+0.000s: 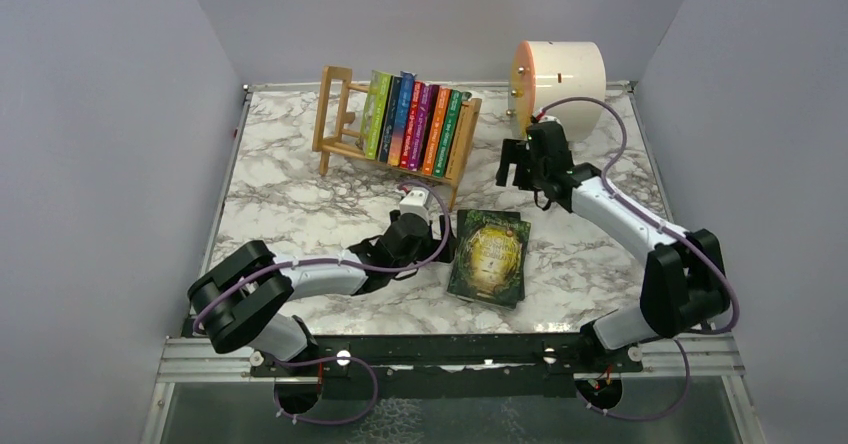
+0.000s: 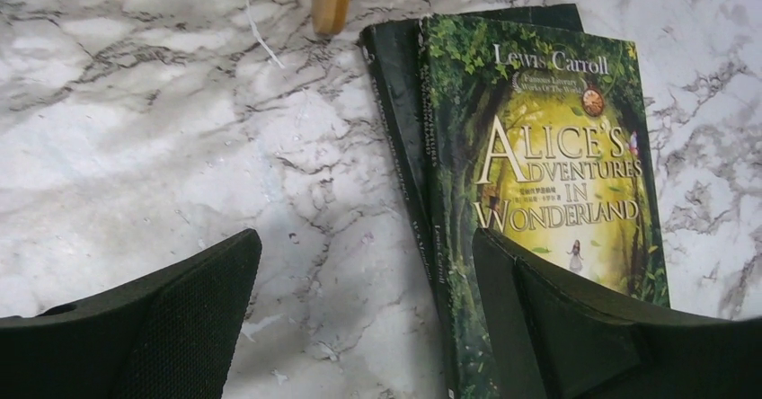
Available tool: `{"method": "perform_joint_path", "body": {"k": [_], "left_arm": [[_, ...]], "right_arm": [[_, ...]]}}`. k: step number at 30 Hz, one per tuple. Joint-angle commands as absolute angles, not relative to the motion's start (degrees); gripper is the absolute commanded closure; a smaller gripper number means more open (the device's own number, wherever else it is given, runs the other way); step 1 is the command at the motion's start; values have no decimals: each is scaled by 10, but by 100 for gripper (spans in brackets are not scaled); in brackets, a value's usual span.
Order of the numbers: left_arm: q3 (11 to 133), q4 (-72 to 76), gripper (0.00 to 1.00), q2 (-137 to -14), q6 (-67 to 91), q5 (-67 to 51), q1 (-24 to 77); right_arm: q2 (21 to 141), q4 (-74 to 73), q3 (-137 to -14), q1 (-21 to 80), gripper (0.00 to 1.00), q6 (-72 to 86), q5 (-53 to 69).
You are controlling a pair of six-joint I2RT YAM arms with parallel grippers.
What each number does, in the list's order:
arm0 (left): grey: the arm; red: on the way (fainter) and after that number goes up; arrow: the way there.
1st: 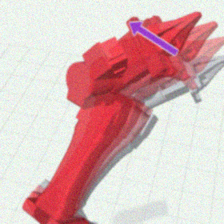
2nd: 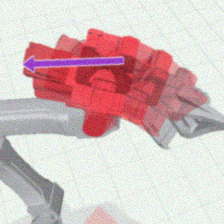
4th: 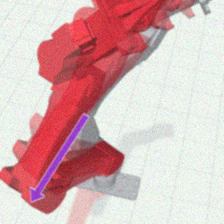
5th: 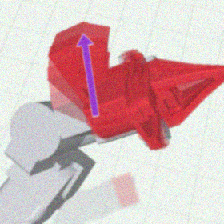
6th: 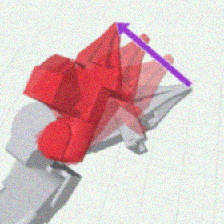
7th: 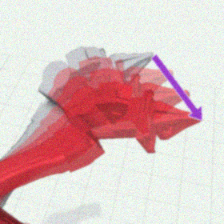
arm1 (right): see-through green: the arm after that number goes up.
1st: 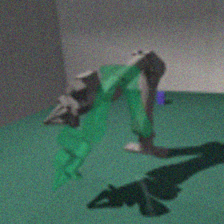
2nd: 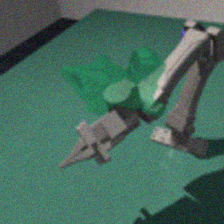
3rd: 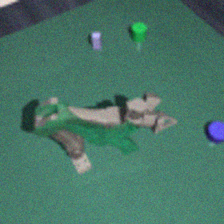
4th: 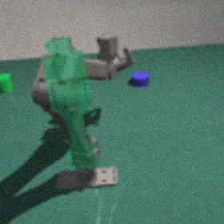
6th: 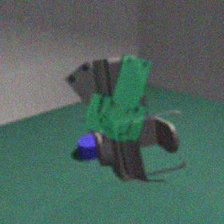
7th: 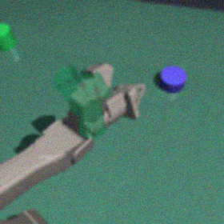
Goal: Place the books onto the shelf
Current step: Adjust the book at the center of the board, then pick up the book from the center of the board.
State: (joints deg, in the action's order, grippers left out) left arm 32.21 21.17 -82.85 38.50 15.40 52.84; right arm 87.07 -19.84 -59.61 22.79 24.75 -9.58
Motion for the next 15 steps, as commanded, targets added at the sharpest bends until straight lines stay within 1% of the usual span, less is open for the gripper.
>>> {"method": "perform_joint_path", "body": {"k": [1, 6, 9, 12, 15], "left_arm": [[314, 225, 20, -831, 422, 147, 548], [327, 225, 20, -853, 432, 152, 572], [337, 225, 19, -868, 436, 151, 580], [348, 225, 15, -881, 433, 152, 589], [358, 225, 13, -891, 430, 152, 594]], "right_arm": [[793, -237, -558, 224, 15, 246, -98], [668, -264, -471, 225, 16, 249, -43], [601, -281, -425, 225, 16, 273, -11], [561, -293, -387, 226, 17, 297, 13], [547, -299, -359, 225, 18, 310, 25]]}}
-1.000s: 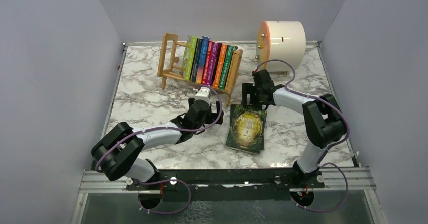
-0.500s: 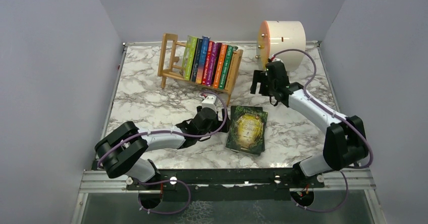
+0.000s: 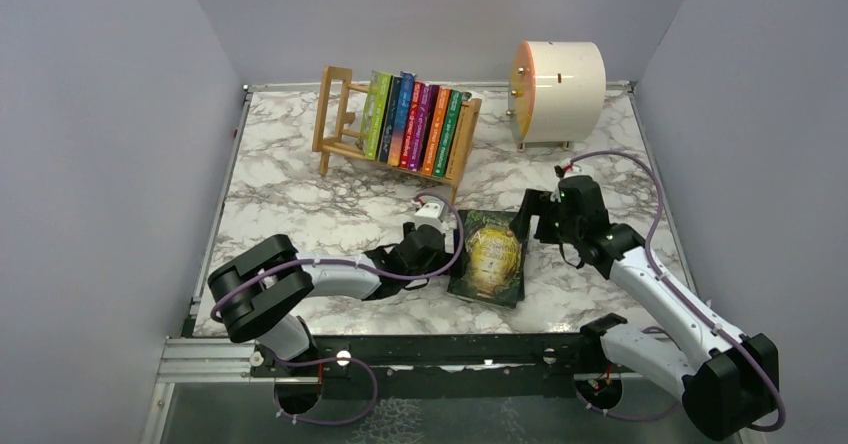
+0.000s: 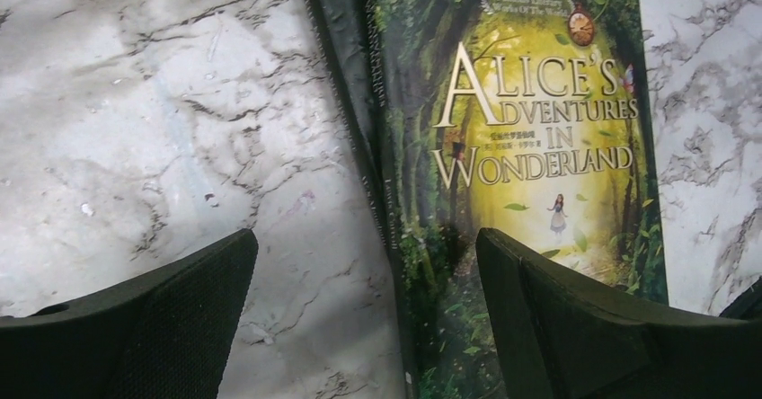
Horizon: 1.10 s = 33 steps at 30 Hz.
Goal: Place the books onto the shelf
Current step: Pick up the book from the center of the board.
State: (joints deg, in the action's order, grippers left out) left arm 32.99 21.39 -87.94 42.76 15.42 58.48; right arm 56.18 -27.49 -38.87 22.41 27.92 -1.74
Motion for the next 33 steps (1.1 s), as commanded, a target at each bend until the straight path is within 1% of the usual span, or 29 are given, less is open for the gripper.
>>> {"method": "perform_joint_path", "body": {"k": [1, 5, 13, 15, 19, 25, 28, 30, 33], "left_arm": [[361, 225, 13, -895, 430, 150, 595], [369, 225, 12, -902, 433, 146, 597], [374, 226, 13, -916, 439, 139, 598], [374, 226, 13, -915, 439, 141, 597], [372, 226, 13, -907, 438, 145, 598], [372, 226, 13, -900, 432, 145, 598], [373, 226, 13, -901, 432, 143, 598], [374, 226, 13, -903, 433, 142, 598], [376, 226, 13, -904, 432, 140, 598]], "right_arm": [[546, -298, -351, 226, 18, 312, 29], [538, -271, -325, 225, 18, 326, 66], [563, -237, -301, 225, 19, 329, 100], [565, -249, -303, 225, 19, 338, 76], [572, -298, -316, 226, 18, 409, -13], [547, -327, -319, 226, 16, 460, -86], [559, -360, -329, 226, 14, 484, -121], [573, -373, -334, 225, 13, 496, -131], [576, -340, -333, 226, 14, 471, -95]]}}
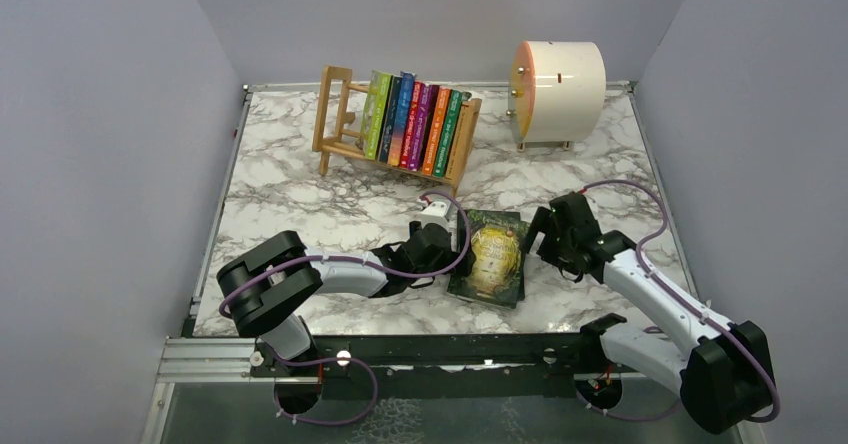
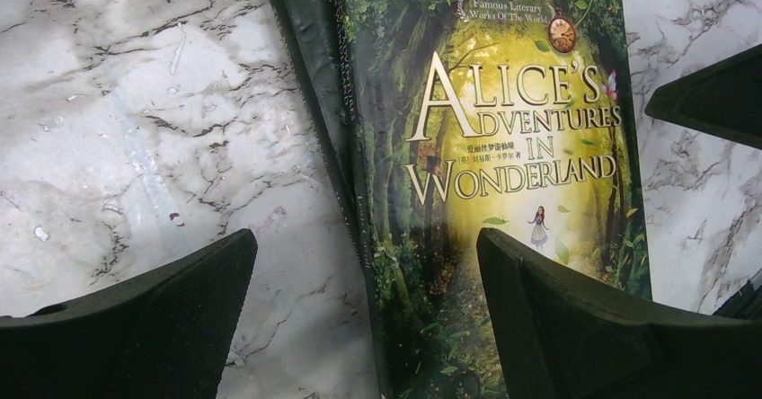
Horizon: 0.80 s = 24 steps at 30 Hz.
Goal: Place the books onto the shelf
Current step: Pick up the book from the center of the board.
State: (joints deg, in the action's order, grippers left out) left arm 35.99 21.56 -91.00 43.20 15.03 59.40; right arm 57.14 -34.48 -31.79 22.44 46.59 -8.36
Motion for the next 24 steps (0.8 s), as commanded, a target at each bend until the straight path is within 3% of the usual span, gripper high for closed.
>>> {"method": "perform_joint_path", "body": {"k": [1, 9, 24], "left_arm": [[376, 226, 13, -904, 431, 140, 598], [377, 227, 13, -906, 433, 142, 598], [367, 245, 13, -904, 445, 127, 598]], "right_arm": [[572, -322, -332, 225, 14, 459, -75], [587, -229, -341, 226, 17, 383, 53], [625, -198, -325, 227, 19, 386, 107]]}}
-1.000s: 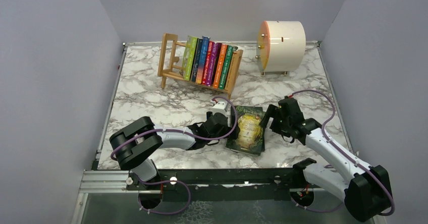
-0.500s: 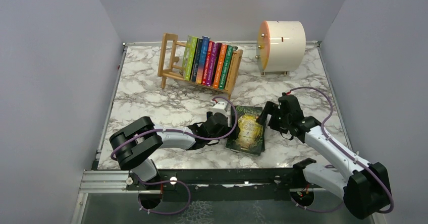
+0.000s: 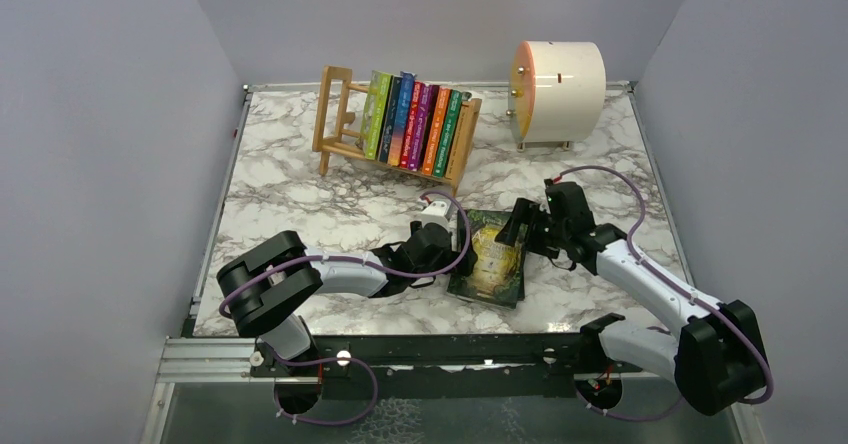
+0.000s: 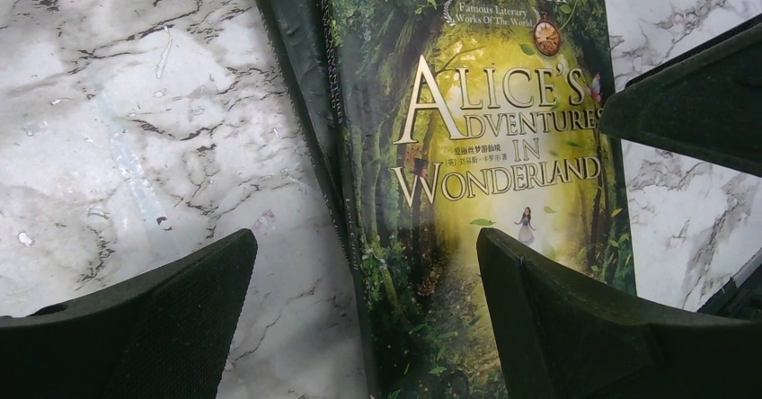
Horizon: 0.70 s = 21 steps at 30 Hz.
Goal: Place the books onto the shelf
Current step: Pick up the book from the center of the board.
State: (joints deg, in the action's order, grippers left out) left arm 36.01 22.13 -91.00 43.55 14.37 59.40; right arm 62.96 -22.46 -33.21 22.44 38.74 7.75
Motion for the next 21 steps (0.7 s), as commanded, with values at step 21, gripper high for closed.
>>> {"method": "perform_joint_path", "body": {"k": [21], "left_arm": [[373, 245, 14, -932, 450, 113, 599]], "right_arm": [[614, -225, -289, 228, 19, 409, 76]]}}
